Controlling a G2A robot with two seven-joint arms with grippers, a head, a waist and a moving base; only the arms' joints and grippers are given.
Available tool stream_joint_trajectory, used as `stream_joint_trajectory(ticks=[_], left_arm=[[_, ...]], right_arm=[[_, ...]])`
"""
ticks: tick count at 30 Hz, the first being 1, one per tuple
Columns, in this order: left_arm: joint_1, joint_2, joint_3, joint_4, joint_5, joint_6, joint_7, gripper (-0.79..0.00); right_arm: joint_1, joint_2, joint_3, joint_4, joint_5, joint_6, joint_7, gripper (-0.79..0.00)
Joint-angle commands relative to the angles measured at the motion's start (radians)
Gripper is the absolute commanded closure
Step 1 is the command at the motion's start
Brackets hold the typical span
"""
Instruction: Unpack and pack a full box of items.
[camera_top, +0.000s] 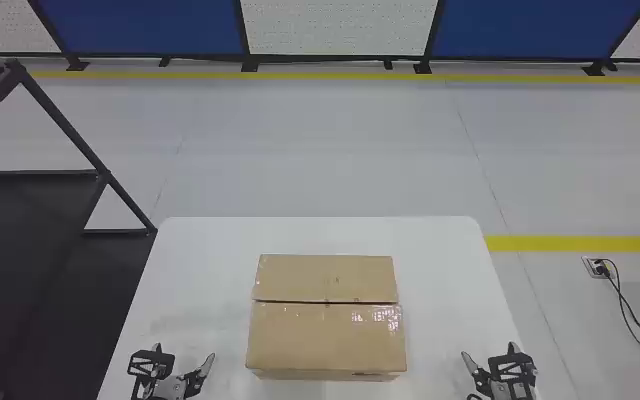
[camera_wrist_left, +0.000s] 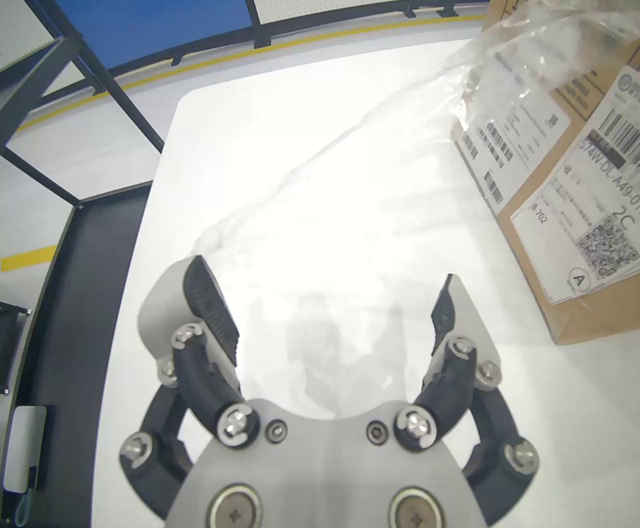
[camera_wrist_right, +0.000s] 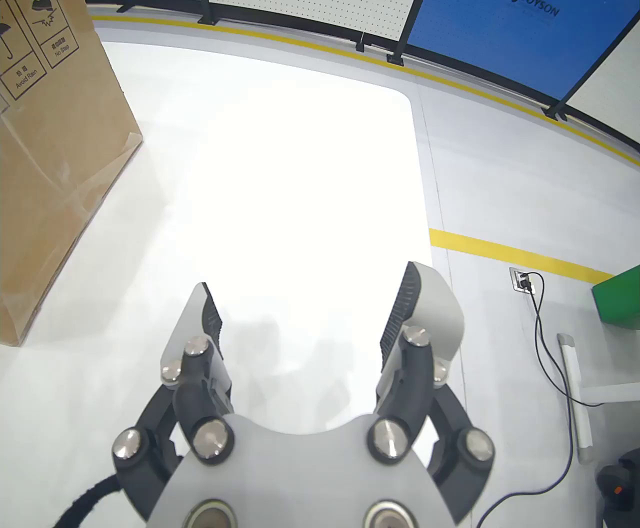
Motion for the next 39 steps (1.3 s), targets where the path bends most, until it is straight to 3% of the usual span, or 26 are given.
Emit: stream_joint_trajectory(ticks=[1,11,12,19,26,33,39], left_arm=[[0.000,0.000,0.000,0.000,0.000,0.000,0.000,-0.785],[0.000,0.000,0.000,0.000,0.000,0.000,0.000,-0.785],[-0.001,0.000,0.001,-0.003,-0.004,-0.004,0.004,-0.785],[0.035,0.001,-0.038,-0.037,0.000,-0.050,0.107,-0.785],[0.054,0.005,-0.088,-0.085,-0.004,-0.122,0.152,-0.785],[0.072,0.009,-0.138,-0.164,-0.034,-0.210,0.135,-0.785],[0.072,0.009,-0.138,-0.164,-0.034,-0.210,0.135,-0.785]], right_arm=[[0.000,0.000,0.000,0.000,0.000,0.000,0.000,-0.685],[0.000,0.000,0.000,0.000,0.000,0.000,0.000,-0.685],[0.000,0.000,-0.001,-0.001,0.003,-0.005,0.000,-0.785],[-0.020,0.009,0.054,-0.101,0.128,-0.205,0.095,-0.785],[-0.010,0.023,0.145,-0.204,0.357,-0.371,0.343,-0.785],[0.090,0.051,0.253,-0.237,0.913,-0.442,0.792,-0.785],[0.090,0.051,0.253,-0.237,0.913,-0.442,0.792,-0.785]])
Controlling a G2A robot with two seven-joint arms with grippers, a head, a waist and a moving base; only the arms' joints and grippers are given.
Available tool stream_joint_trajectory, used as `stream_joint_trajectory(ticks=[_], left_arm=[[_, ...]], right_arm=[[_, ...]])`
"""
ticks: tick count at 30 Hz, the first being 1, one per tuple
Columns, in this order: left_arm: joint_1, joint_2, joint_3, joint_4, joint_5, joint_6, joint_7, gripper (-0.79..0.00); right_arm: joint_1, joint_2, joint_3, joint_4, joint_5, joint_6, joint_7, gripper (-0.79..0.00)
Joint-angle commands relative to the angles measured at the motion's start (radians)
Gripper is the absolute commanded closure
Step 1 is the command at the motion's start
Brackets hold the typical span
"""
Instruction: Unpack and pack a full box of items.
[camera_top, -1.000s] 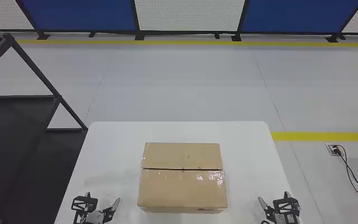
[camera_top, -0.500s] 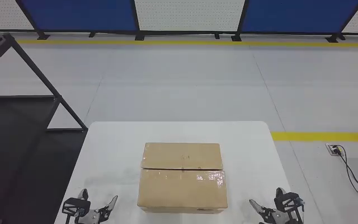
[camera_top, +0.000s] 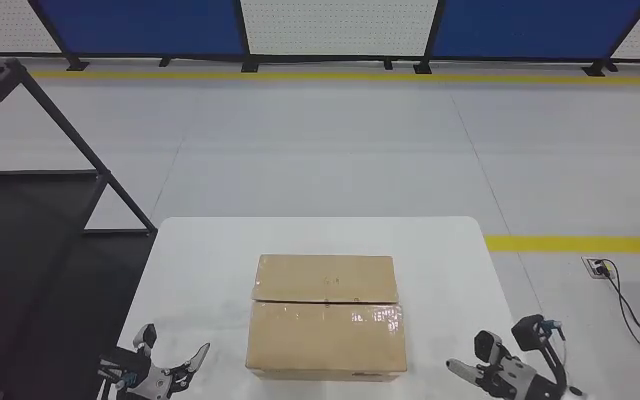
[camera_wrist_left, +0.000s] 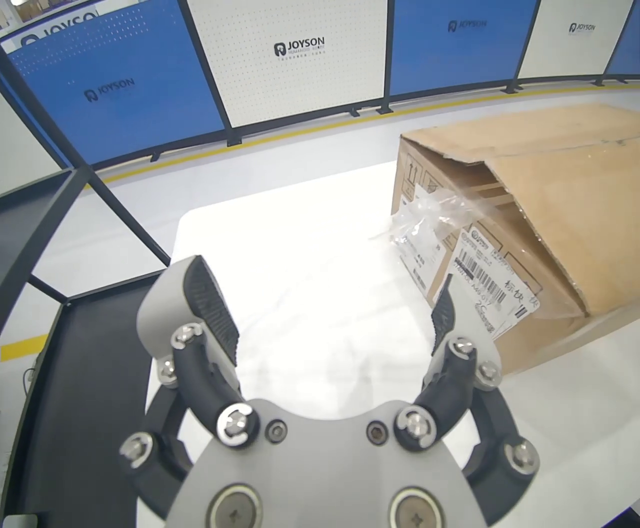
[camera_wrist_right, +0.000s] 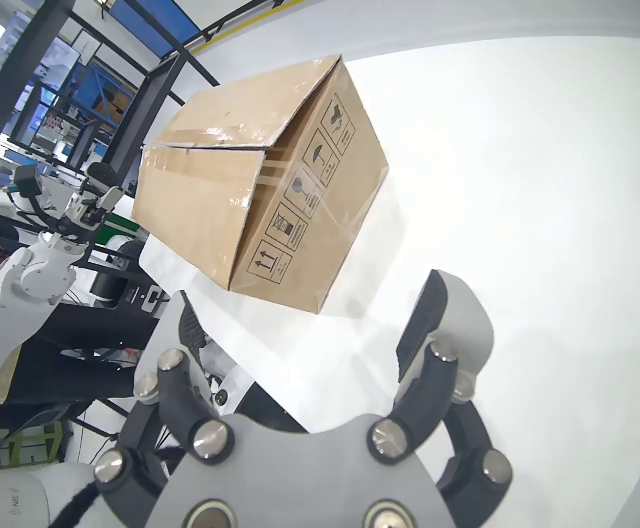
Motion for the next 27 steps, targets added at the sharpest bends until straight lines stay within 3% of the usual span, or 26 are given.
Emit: stream_joint_trajectory(ticks=[1,8,10,16,22,27], left_arm=[[0.000,0.000,0.000,0.000,0.000,0.000,0.000,-0.785],[-0.002,0.000,0.001,0.000,-0.001,0.001,-0.001,-0.785],[-0.027,-0.001,0.012,0.008,-0.007,-0.002,-0.017,-0.785],[-0.091,0.002,0.016,0.020,-0.015,-0.066,-0.017,-0.785],[-0.123,0.008,-0.034,0.037,-0.071,-0.161,0.022,-0.785],[-0.115,0.014,-0.090,0.053,-0.098,-0.277,0.121,-0.785]], right_arm=[[0.000,0.000,0.000,0.000,-0.004,0.000,-0.014,-0.785],[-0.002,0.000,-0.010,0.000,0.007,-0.007,-0.007,-0.785],[0.015,0.003,-0.048,0.030,0.109,-0.030,0.051,-0.785],[0.157,0.018,-0.103,0.096,0.368,0.045,0.235,-0.785],[0.318,0.029,-0.150,0.217,0.650,0.119,0.386,-0.785],[0.452,0.033,-0.224,0.353,0.824,0.214,0.515,-0.785]])
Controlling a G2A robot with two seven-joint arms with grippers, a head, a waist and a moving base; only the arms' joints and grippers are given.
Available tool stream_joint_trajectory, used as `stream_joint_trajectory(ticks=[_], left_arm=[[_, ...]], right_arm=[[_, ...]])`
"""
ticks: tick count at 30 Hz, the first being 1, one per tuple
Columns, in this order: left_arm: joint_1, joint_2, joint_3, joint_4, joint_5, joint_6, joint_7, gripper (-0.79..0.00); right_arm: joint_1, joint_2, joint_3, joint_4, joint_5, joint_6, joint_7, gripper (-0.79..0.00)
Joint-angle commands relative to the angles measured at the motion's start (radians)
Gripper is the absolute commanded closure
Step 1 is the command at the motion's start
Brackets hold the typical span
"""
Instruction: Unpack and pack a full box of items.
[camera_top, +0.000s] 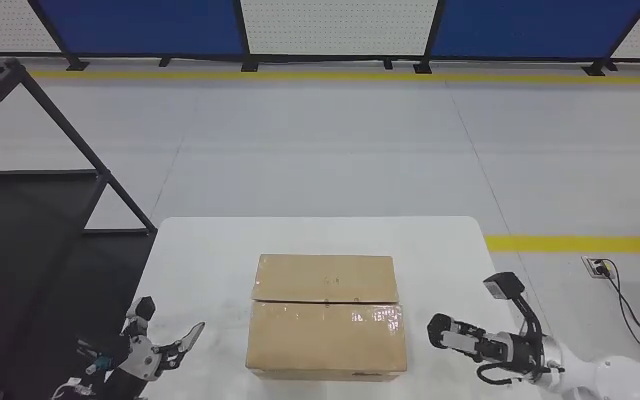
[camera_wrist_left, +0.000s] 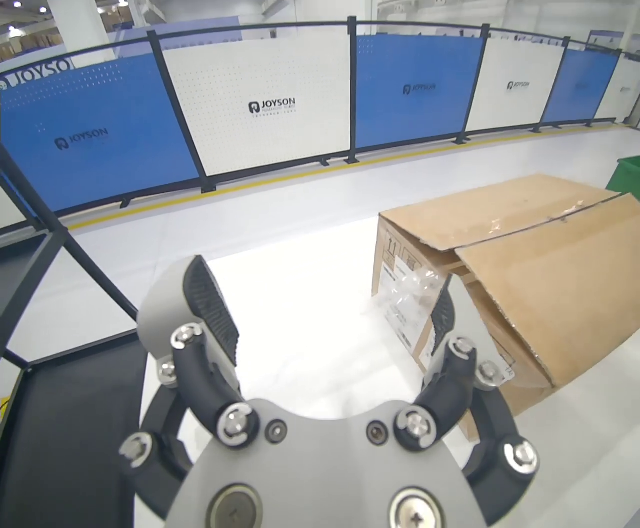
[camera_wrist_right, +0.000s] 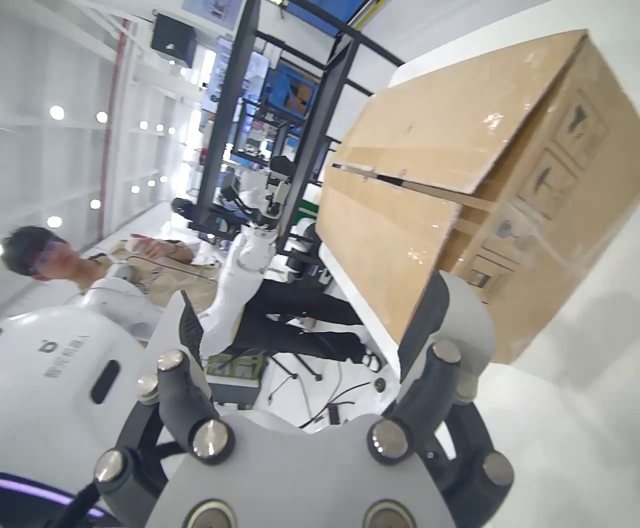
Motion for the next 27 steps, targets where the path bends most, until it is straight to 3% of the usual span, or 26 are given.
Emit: stream_joint_trajectory(ticks=[1,12,19,27], left_arm=[[0.012,0.004,-0.029,0.009,-0.001,-0.070,0.050,-0.785],[0.017,0.006,-0.040,0.011,0.008,-0.085,0.061,-0.785],[-0.014,0.003,-0.016,0.020,-0.078,-0.056,-0.024,-0.785],[-0.019,0.004,-0.035,0.039,-0.103,-0.046,-0.075,-0.785]], right_arm=[[0.040,0.002,-0.021,0.043,0.033,0.031,0.038,-0.785],[0.033,0.000,-0.031,0.038,0.043,0.029,0.022,-0.785],[0.069,-0.005,-0.120,0.052,0.039,-0.017,-0.007,-0.785],[0.122,-0.007,-0.172,0.138,-0.077,-0.020,-0.149,-0.785]])
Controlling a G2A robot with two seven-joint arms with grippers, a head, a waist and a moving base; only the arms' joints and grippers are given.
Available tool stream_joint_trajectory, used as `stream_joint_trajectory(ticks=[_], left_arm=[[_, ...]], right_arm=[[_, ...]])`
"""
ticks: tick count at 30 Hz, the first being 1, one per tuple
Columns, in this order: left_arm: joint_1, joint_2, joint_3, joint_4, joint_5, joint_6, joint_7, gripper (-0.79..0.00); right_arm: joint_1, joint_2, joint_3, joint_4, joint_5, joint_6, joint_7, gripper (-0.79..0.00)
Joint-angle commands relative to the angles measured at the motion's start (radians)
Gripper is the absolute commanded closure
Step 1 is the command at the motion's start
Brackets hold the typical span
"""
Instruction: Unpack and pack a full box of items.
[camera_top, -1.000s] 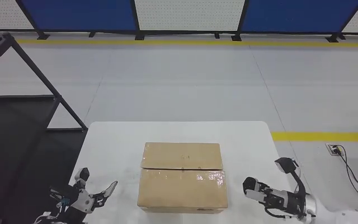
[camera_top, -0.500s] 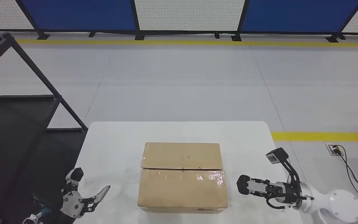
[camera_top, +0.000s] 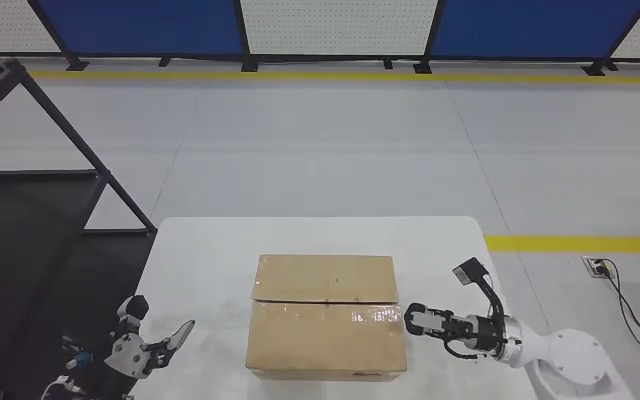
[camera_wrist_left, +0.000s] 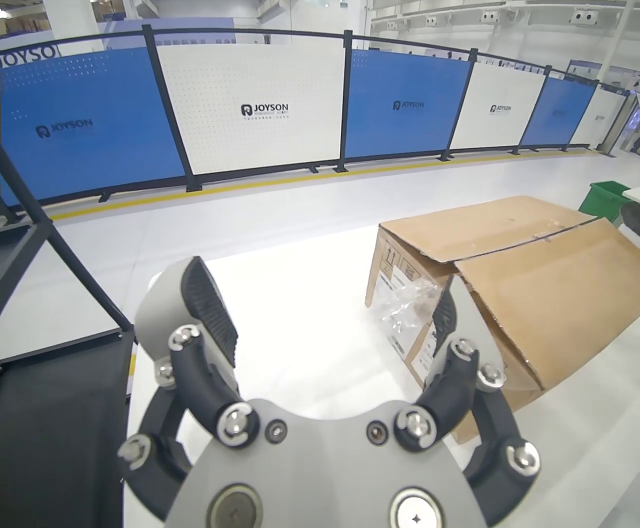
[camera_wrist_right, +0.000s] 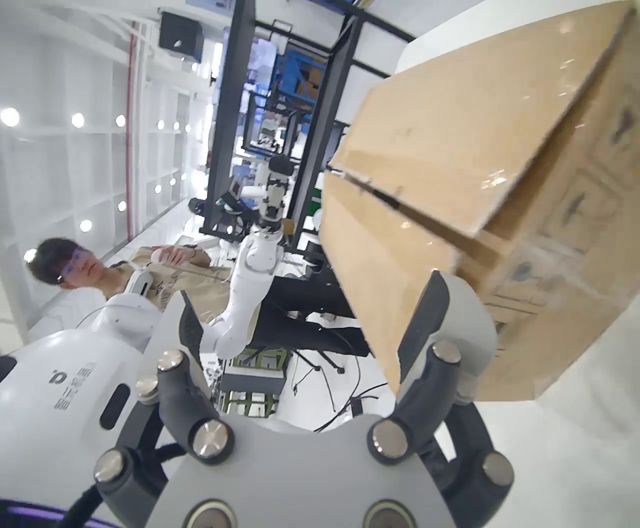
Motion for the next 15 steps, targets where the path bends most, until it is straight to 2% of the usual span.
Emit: stream_joint_trajectory(ticks=[1,5,15], left_arm=[[0.005,0.001,-0.008,0.008,-0.002,-0.004,-0.004,-0.785],[0.013,0.000,-0.015,0.013,-0.014,-0.003,-0.002,-0.785],[0.019,-0.002,-0.002,0.004,-0.010,0.015,-0.011,-0.785]], right_arm=[[0.004,0.001,0.001,0.024,-0.010,-0.011,-0.041,-0.785],[-0.002,0.002,0.000,0.044,-0.003,-0.019,-0.069,-0.785],[0.010,0.004,-0.042,0.040,0.042,-0.036,-0.023,-0.785]])
